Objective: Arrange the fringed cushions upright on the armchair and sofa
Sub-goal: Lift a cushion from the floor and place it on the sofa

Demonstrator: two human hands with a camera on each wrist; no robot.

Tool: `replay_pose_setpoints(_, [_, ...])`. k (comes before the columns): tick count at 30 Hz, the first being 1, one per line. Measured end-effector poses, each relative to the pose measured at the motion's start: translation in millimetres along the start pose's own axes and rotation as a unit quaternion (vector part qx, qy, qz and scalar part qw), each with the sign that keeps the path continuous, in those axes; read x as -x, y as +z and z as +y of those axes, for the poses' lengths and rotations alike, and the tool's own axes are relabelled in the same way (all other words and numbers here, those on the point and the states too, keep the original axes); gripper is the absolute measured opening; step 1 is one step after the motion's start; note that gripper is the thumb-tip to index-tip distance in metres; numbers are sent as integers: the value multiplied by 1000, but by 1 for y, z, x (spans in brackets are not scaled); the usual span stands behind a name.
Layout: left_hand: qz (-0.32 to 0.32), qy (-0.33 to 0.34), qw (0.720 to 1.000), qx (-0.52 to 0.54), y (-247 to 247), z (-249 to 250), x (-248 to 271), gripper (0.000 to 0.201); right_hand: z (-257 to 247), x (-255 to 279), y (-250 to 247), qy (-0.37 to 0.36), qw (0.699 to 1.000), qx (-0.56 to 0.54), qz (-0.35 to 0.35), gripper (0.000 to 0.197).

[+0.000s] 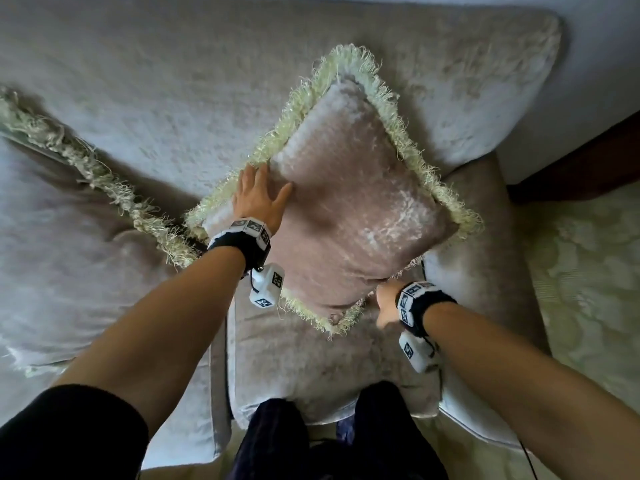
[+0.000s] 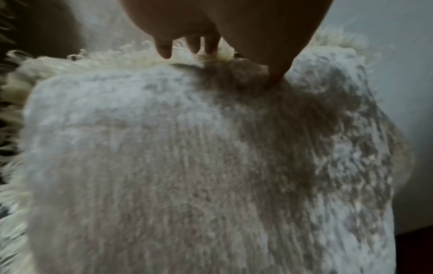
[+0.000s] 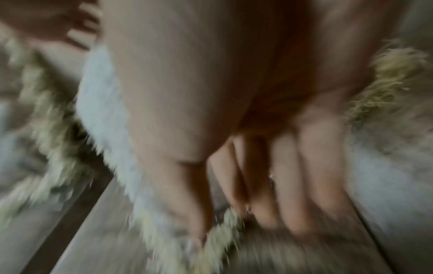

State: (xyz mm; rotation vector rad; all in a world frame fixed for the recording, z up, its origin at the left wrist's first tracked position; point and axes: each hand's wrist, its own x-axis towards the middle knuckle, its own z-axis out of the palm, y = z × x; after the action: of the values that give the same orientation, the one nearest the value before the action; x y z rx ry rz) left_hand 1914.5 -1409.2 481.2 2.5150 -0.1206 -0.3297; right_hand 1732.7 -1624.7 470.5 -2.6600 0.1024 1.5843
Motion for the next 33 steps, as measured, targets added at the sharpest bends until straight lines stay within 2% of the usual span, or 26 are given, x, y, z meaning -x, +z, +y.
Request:
replay_pose_setpoints(1, [7, 7, 1000, 0, 0, 6, -4, 77, 4, -2, -13, -5, 994, -41, 99, 24])
replay_pose_setpoints(2, [19, 10, 1000, 7, -1, 11, -6, 76, 9, -5, -31, -8, 968, -89, 233, 23])
replay_pose_setpoints(4, [31, 8, 999, 12, -3, 16, -11, 69, 19, -9, -71, -28, 874, -98, 475, 23])
replay_pose_setpoints(5, [28, 5, 1000, 4, -5, 17, -13, 66, 21, -7, -90, -48, 835, -59, 544, 31])
replay_pose_setpoints(6, [19, -3, 1000, -5, -7, 19, -14, 61, 23, -7, -107, -70, 814, -8, 577, 45])
replay_pose_setpoints(8, [21, -12, 1000, -10, -11, 24, -18, 46, 17, -8, -128, -117, 813, 104, 561, 68])
replay_pose_setpoints(10, [38, 1, 999, -28, -19, 34, -24, 32, 9, -24, -128, -165, 826, 193, 504, 76])
replay_pose_setpoints(13, [45, 5, 999, -19, -39, 43, -35, 23, 14, -40, -134, -177, 832, 250, 463, 71])
replay_pose_setpoints(15, [49, -10, 999, 18, -49, 45, -41, 21, 31, -40, -153, -129, 835, 245, 475, 66])
replay_pose_setpoints(18, [59, -14, 998, 28, -47, 47, -41, 21, 48, -35, -166, -28, 863, 154, 481, 63])
replay_pose_setpoints(21, [20, -29, 999, 20, -48, 51, -39, 24, 43, -24, -158, 31, 888, 39, 457, 61])
replay_pose_setpoints(23, [8, -37, 999, 8, -58, 53, -40, 24, 35, -13, -153, 65, 889, -25, 452, 60])
replay_pose_setpoints(25, [6, -46, 999, -1, -73, 53, -35, 25, 26, 1, -151, 133, 881, -79, 448, 60])
replay_pose_setpoints(27, [-8, -54, 998, -28, -87, 49, -27, 35, 21, 18, -154, 188, 879, -169, 404, 62])
replay_pose_setpoints(29, [-14, -60, 997, -38, -102, 43, -13, 44, 12, 42, -160, 174, 884, -245, 358, 59])
replay_pose_setpoints(33, [-24, -68, 997, -40, -134, 46, 14, 47, -13, 80, -175, 65, 890, -309, 329, 48])
